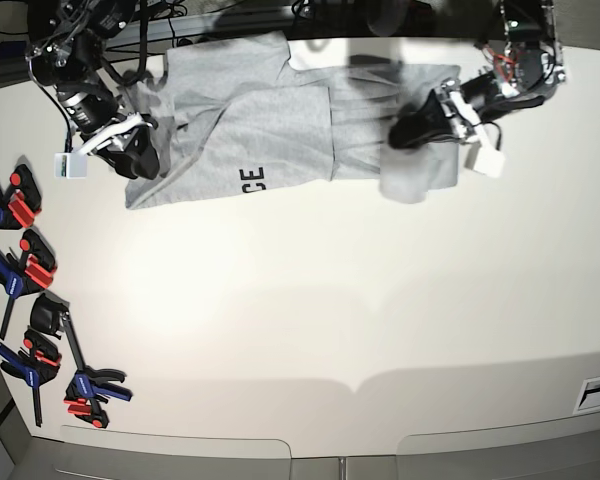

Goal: Fold the T-shirt properly
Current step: 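Move the left gripper to the folded shirt's end and grasp it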

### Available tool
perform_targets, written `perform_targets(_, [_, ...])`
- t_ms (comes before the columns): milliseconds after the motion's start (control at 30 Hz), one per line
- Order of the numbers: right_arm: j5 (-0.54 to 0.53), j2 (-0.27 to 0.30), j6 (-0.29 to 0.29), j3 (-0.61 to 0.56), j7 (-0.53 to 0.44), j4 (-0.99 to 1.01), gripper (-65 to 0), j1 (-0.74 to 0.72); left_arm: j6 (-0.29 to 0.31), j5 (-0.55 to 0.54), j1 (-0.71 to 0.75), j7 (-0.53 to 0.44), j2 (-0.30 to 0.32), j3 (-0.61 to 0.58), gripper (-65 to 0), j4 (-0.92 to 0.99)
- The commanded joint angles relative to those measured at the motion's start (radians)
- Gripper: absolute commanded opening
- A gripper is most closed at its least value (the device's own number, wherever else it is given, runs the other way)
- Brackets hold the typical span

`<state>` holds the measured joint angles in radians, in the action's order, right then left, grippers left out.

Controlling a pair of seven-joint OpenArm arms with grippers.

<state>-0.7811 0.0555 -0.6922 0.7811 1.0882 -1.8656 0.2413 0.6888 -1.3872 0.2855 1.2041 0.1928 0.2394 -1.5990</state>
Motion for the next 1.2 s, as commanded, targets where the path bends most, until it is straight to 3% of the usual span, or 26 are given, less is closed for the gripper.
perform_targets(0, [-0.021, 0.011, -0.006, 0.002, -0.031, -0.017, -44.4, -0.006, 0.009, -0.026, -0.01, -0.017, 0.001, -0.014, -65.0, -0.02])
perform_targets(233, [-0.021, 0.008, -0.006, 0.002, -0.032, -0.015, -44.4, -0.006, 0.009, 0.04, -0.054, -0.053, -0.006, -0.125, -65.0, -0.02])
perform_targets(367, [-0.021, 0.008, -0.006, 0.002, -0.034, -0.005, -44.4, -0.006, 0.009, 0.113, -0.079, -0.08, -0.044, -0.132, -65.0, -0.02])
perform_targets(533, [-0.021, 0.008, -0.006, 0.002, -0.034, -0.004, -44.4, -0.006, 0.009, 0.157, -0.098, -0.097, -0.047, -0.132, -65.0, -0.02])
perform_targets(567, [-0.022, 0.008, -0.006, 0.002, -0.034, -0.004, -44.4, -0.006, 0.009, 0.156, -0.097, -0.097, -0.045, -0.132, -61.6, -0.02])
perform_targets(633, [-0.022, 0.008, -0.006, 0.002, -0.035, -0.004, -44.4, -0.006, 0.009, 0.129, -0.097, -0.079, -0.045, -0.132, -43.4, -0.02])
perform_targets(667, [-0.022, 0.008, -0.006, 0.002, -0.035, -0.004, -44.4, -0.006, 0.009, 0.092, -0.097, -0.058, -0.045, -0.132, -38.5, -0.02])
perform_targets(800, [-0.022, 0.008, -0.006, 0.002, -0.041, -0.004, -44.4, -0.006, 0.009, -0.037, -0.097, 0.023, -0.042, -0.132, -37.7, -0.021])
perform_targets(900, [-0.022, 0.008, -0.006, 0.002, -0.041, -0.004, -44.4, -0.006, 0.009, -0.037, -0.088, 0.034, -0.025, -0.121, -37.7, -0.047])
perform_targets(1000, [-0.021, 0.008, -0.006, 0.002, -0.041, -0.004, -44.4, -0.006, 0.009, 0.068, -0.079, 0.025, 0.008, -0.091, -38.1, -0.092])
perform_targets(1167, [-0.022, 0.008, -0.006, 0.002, -0.042, -0.004, -44.4, -0.007, 0.009, 0.266, -0.057, -0.087, 0.055, -0.027, -38.5, -0.125])
